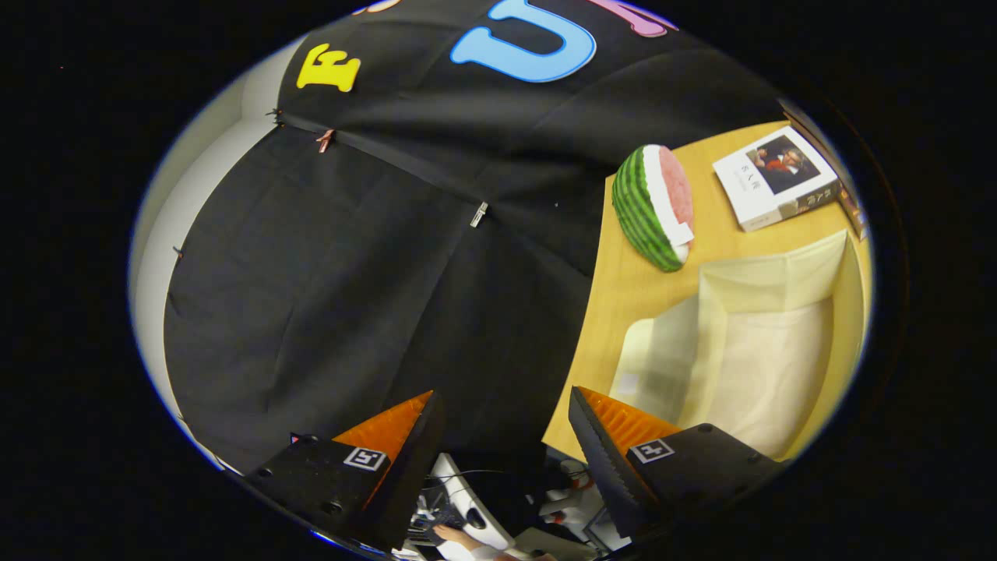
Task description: Open the storage box then place both shoes into the box .Put the left shoe in first, then the right shoe, with the right side of both shoes facing outward in a uniform manner.
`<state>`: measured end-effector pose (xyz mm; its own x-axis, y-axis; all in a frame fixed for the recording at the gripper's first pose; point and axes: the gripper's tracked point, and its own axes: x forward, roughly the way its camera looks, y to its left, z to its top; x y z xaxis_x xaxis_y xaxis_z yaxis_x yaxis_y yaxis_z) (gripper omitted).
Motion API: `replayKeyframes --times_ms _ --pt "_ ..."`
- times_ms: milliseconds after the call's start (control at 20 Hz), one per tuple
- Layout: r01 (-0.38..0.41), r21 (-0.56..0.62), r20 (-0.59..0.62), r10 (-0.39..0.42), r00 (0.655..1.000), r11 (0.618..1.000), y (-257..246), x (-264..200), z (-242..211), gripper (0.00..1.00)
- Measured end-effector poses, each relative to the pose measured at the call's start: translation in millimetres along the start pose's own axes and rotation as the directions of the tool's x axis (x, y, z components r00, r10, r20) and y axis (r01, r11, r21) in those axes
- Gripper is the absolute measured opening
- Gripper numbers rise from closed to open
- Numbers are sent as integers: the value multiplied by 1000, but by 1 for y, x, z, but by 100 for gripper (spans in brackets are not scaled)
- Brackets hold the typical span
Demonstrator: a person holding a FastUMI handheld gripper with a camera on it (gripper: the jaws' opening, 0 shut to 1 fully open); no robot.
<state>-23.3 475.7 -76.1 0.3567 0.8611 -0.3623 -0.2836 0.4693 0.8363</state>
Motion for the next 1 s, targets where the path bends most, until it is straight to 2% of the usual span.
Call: replayKeyframes --times_ms 100,200,400,500,700,750,900,950,1000 --pt "43 -103 18 -42 999 994 -24 -31 -1 97" --pt "128 -204 43 -121 992 971 -55 -68 -1 97" --pt "277 -342 108 -255 961 898 -113 -145 10 97" --pt "369 -368 138 -343 929 853 -148 -176 12 98" --pt "577 -402 211 -541 814 711 -226 -238 17 98" --pt "618 -423 238 -577 781 663 -242 -254 21 99" --pt "760 -454 347 -693 632 465 -296 -304 39 98" --pt "777 -452 347 -716 605 438 -313 -310 37 98" --pt "784 -441 324 -738 592 436 -329 -314 31 98"
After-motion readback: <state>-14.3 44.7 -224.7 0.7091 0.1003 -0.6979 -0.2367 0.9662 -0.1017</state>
